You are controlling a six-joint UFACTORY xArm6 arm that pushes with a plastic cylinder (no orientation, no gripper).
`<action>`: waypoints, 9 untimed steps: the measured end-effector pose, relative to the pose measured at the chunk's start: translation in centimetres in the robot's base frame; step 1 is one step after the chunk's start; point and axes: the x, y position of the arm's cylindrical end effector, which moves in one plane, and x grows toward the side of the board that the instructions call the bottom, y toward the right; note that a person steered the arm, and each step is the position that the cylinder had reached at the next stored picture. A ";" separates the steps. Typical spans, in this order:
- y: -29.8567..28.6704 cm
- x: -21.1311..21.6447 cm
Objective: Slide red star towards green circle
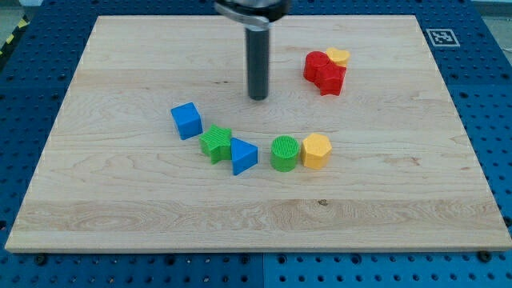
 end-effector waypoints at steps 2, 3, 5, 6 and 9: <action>14.3 2.9; 20.3 1.7; 16.1 -4.5; 13.7 -4.8; 7.6 -2.6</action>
